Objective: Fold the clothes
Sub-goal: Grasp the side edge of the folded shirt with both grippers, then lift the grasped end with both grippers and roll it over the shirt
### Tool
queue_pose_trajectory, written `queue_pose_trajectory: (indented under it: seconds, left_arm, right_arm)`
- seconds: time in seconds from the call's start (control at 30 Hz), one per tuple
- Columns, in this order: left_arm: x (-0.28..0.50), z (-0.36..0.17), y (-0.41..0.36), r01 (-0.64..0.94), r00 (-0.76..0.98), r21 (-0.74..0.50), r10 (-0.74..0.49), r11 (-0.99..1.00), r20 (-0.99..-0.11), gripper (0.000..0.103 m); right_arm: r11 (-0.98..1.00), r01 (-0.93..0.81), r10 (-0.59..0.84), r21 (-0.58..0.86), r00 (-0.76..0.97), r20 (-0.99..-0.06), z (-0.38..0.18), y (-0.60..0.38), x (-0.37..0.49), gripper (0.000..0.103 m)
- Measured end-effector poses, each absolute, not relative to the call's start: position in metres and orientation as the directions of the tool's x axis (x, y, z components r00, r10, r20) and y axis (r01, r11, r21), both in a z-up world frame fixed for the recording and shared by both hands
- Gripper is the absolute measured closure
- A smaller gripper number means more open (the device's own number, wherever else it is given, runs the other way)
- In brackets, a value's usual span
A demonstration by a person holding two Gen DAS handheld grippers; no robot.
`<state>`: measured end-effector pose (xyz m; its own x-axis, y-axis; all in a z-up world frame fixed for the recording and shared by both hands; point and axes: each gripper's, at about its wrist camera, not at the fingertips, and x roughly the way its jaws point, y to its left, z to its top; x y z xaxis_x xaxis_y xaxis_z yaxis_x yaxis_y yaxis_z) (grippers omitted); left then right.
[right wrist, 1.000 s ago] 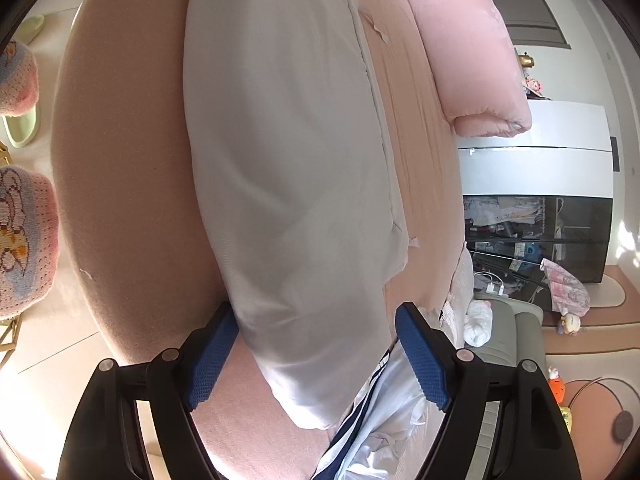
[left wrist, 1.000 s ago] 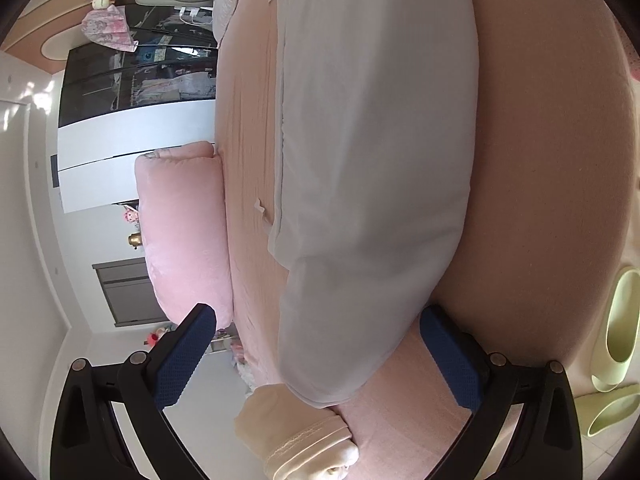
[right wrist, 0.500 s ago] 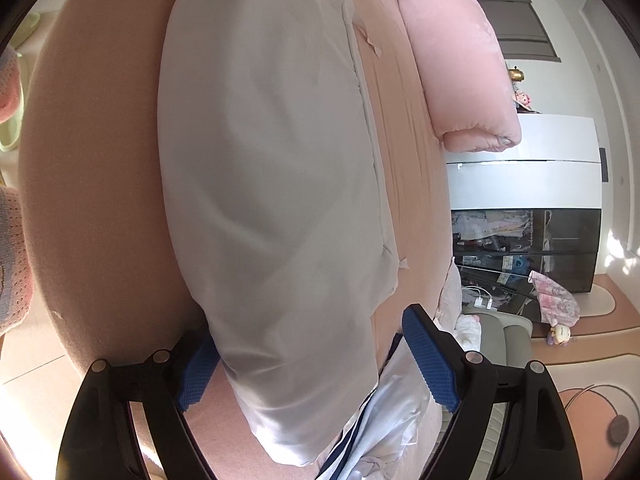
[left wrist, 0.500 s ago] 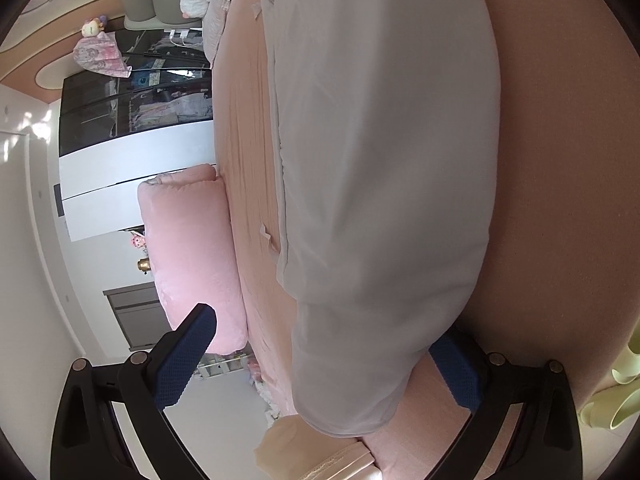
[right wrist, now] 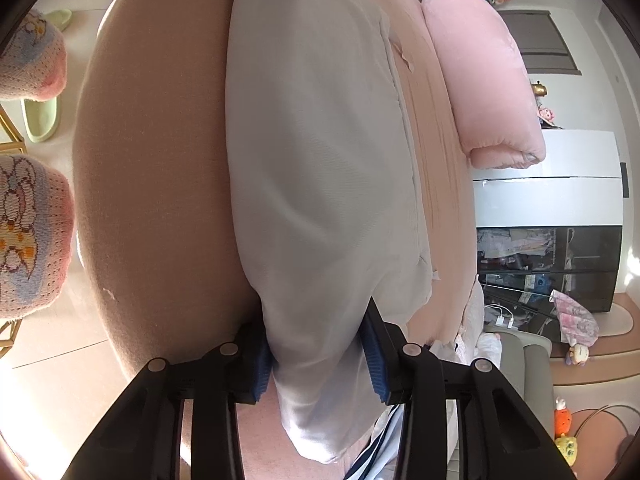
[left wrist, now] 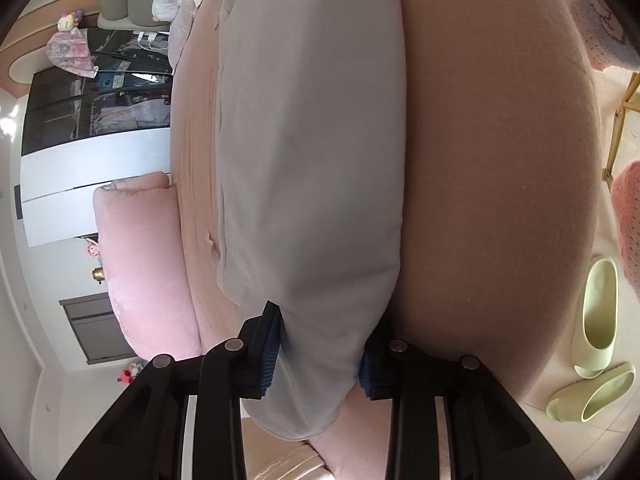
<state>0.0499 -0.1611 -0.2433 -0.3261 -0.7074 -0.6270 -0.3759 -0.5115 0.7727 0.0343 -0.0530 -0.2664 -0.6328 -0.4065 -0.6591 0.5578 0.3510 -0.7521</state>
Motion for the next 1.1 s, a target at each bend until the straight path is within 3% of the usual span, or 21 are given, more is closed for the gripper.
queue_pose_trajectory:
  seconds: [0.2,0.53,0.63,0.77,0.9,0.97,1.1]
  left_arm:
    - [0.034,-0.216,-0.188,-0.298,-0.248,0.603,-0.55,-0.74,-0.797,0.076]
    - [0.019,-0.194,-0.222,-0.171,-0.197,0.345,-0.311,-0.923,-0.93,0.068]
    - [0.011,-0.187,-0.239,-0.096,-0.171,0.211,-0.193,-0.973,-0.966,0.059]
    - [0.005,-0.183,-0.257,-0.012,-0.158,0.066,-0.064,-0.998,-0.985,0.056]
    - [0.003,-0.179,-0.269,0.056,-0.157,-0.023,0.013,-0.998,-0.987,0.056]
    - [0.002,-0.179,-0.273,0.087,-0.154,-0.053,0.039,-0.995,-0.987,0.056]
    - [-0.002,-0.178,-0.279,0.129,-0.148,-0.106,0.086,-0.986,-0.985,0.056]
  right_arm:
    - [0.326,0.7,-0.368,-0.635,-0.525,-0.767,-0.25,-0.059,0.015,0.063]
    - [0.287,0.859,-0.315,-0.424,-0.334,-0.888,-0.232,-0.067,-0.013,0.061]
    - [0.264,0.911,-0.29,-0.316,-0.237,-0.927,-0.225,-0.071,-0.025,0.055]
    - [0.204,0.976,-0.262,-0.076,-0.02,-0.965,-0.215,-0.077,-0.047,0.031]
    - [0.127,0.991,-0.286,0.039,0.075,-0.955,-0.207,-0.081,-0.068,0.038]
    - [0.095,0.995,-0.302,0.009,0.038,-0.953,-0.204,-0.082,-0.071,0.047]
    - [0.031,1.0,-0.293,-0.002,0.007,-0.956,-0.203,-0.085,-0.071,0.049]
